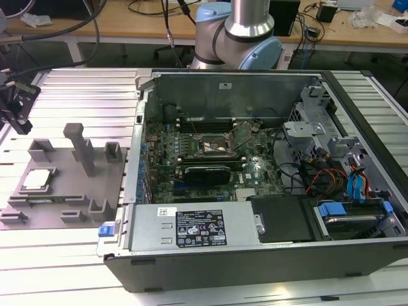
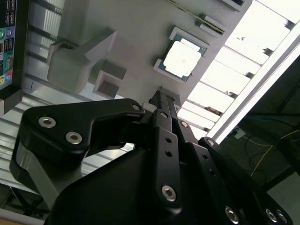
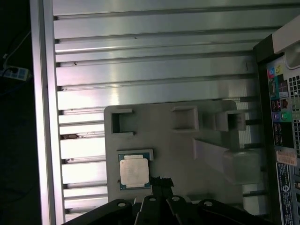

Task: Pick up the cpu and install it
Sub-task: 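Pick up the cpu and move it towards the insertion slot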

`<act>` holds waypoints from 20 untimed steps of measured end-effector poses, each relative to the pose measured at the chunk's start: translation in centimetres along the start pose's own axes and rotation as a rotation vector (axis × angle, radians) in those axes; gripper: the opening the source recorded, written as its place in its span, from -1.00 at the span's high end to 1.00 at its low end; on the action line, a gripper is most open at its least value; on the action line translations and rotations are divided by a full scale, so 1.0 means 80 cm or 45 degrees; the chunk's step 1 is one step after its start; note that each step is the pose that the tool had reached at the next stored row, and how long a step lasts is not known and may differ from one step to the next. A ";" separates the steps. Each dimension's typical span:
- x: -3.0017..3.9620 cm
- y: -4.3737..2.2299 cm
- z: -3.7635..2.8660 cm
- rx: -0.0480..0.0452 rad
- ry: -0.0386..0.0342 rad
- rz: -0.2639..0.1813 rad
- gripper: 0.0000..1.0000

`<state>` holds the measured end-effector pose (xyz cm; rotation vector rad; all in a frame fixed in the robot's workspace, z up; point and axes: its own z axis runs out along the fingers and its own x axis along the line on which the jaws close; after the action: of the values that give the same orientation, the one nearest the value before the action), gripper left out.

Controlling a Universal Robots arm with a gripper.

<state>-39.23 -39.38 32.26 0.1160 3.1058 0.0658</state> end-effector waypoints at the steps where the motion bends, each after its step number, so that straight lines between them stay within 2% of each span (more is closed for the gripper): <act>1: 0.0000 0.0000 0.0003 0.000 -0.0001 0.000 0.79; 7: 0.0030 -0.0006 0.0091 0.000 0.0000 0.000 0.79; 9: 0.0050 -0.0011 0.0145 0.000 0.0003 0.000 0.79; 12: 0.0083 -0.0023 0.0272 0.000 0.0005 0.000 0.79; 15: 0.0096 -0.0030 0.0353 0.000 0.0003 0.000 0.79; 20: 0.0119 -0.0036 0.0442 0.000 0.0004 0.000 0.79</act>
<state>-40.08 -39.45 28.69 0.1160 3.1061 0.0657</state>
